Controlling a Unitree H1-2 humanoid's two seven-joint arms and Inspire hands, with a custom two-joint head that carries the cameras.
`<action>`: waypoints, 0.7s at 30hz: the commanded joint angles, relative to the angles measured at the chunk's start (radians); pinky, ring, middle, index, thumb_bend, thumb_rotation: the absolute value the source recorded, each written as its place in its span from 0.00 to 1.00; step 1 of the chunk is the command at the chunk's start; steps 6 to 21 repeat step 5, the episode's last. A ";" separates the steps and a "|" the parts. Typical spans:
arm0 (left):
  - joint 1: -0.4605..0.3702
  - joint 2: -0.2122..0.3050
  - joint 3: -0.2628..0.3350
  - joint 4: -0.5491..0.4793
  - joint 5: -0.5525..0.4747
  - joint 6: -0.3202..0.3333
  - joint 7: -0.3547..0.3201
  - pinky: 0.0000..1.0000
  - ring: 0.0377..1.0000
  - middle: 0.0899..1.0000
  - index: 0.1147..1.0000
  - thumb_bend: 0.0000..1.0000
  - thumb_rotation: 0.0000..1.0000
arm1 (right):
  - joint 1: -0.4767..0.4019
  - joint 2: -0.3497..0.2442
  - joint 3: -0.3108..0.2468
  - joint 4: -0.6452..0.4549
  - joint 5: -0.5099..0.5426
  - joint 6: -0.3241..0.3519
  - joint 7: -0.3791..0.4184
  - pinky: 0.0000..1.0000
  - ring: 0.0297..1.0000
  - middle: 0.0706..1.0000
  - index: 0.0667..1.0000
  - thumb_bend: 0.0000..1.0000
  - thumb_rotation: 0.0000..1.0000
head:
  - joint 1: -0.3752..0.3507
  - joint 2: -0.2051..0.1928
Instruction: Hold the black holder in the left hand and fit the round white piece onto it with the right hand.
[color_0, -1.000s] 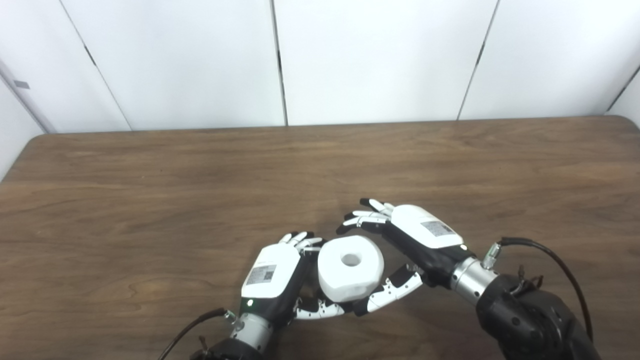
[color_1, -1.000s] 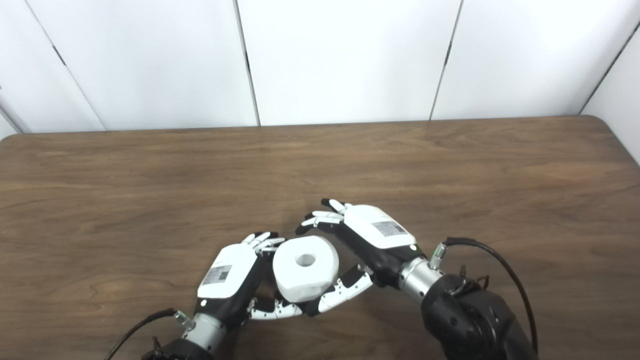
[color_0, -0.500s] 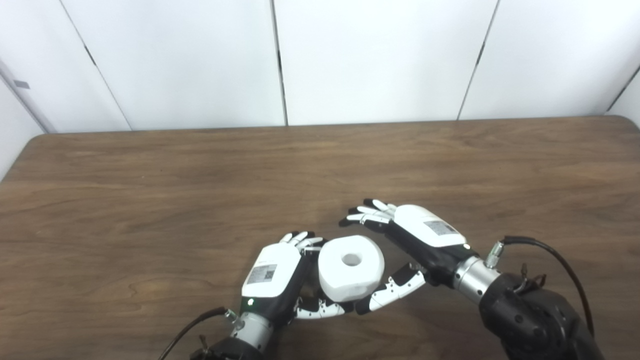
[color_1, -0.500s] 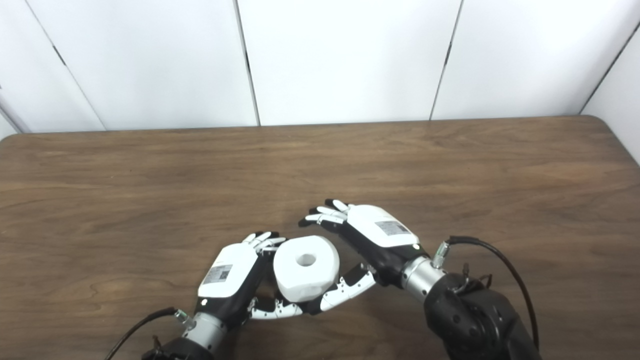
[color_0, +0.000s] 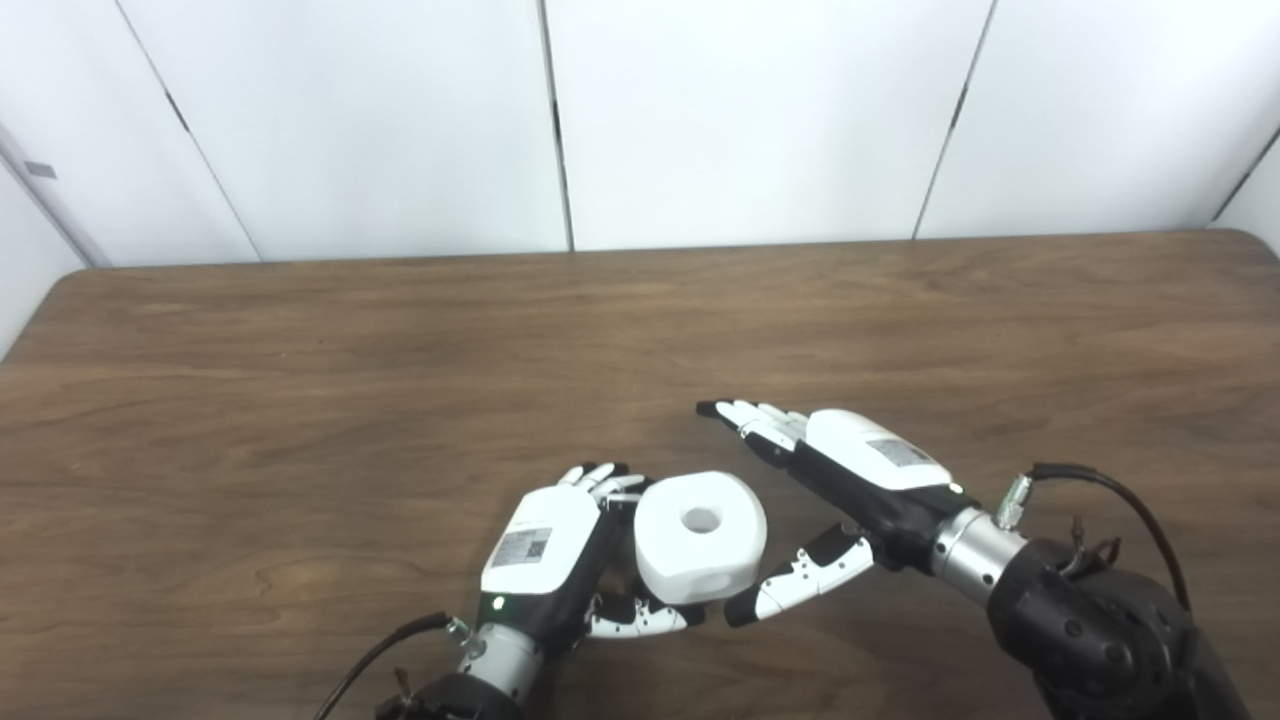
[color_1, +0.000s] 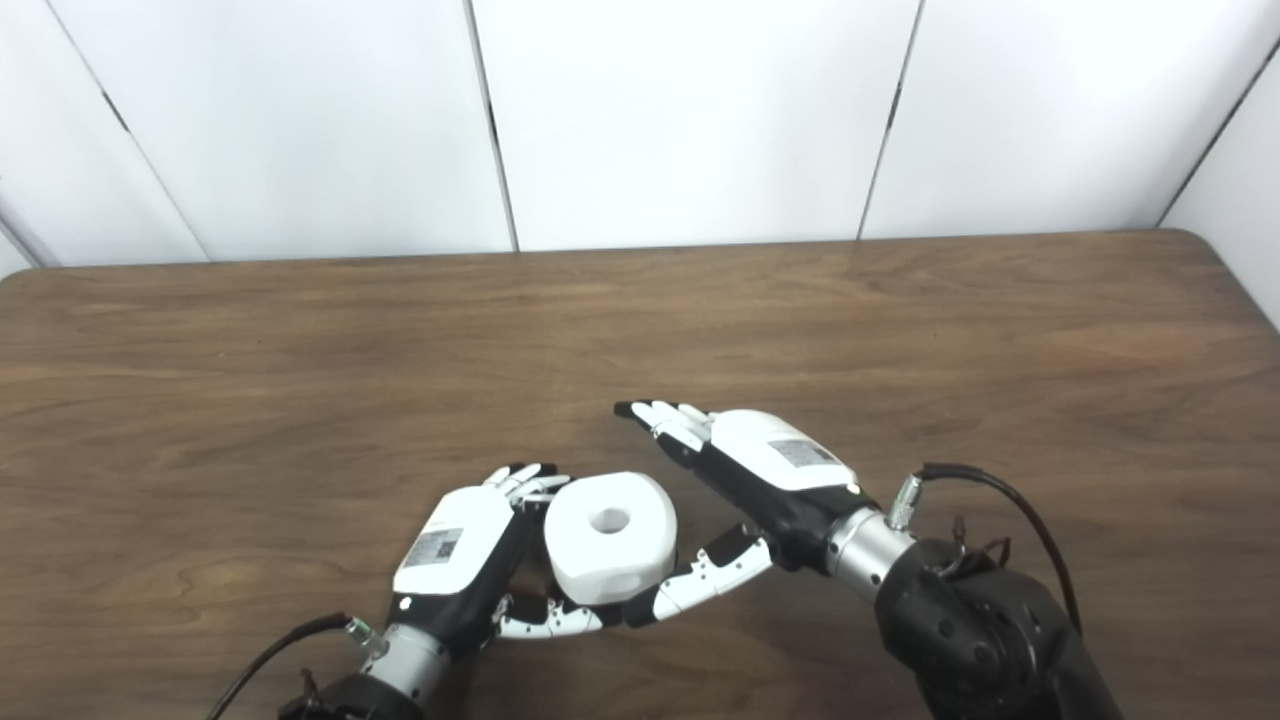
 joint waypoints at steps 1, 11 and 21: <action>0.040 0.030 -0.009 0.027 0.006 0.035 -0.088 0.93 0.90 0.80 0.43 0.52 0.06 | -0.032 0.000 -0.004 -0.040 -0.001 0.010 0.002 1.00 1.00 1.00 1.00 1.00 0.58 | 0.005 0.002; 0.040 0.040 0.001 0.001 0.017 0.059 -0.126 0.91 0.90 0.80 0.59 0.73 0.14 | -0.042 -0.006 0.001 -0.041 -0.005 0.023 0.018 1.00 1.00 1.00 1.00 1.00 0.56 | 0.009 0.004; 0.040 0.040 0.001 0.001 0.017 0.059 -0.126 0.91 0.90 0.80 0.59 0.73 0.14 | -0.042 -0.006 0.001 -0.041 -0.005 0.023 0.018 1.00 1.00 1.00 1.00 1.00 0.56 | 0.009 0.004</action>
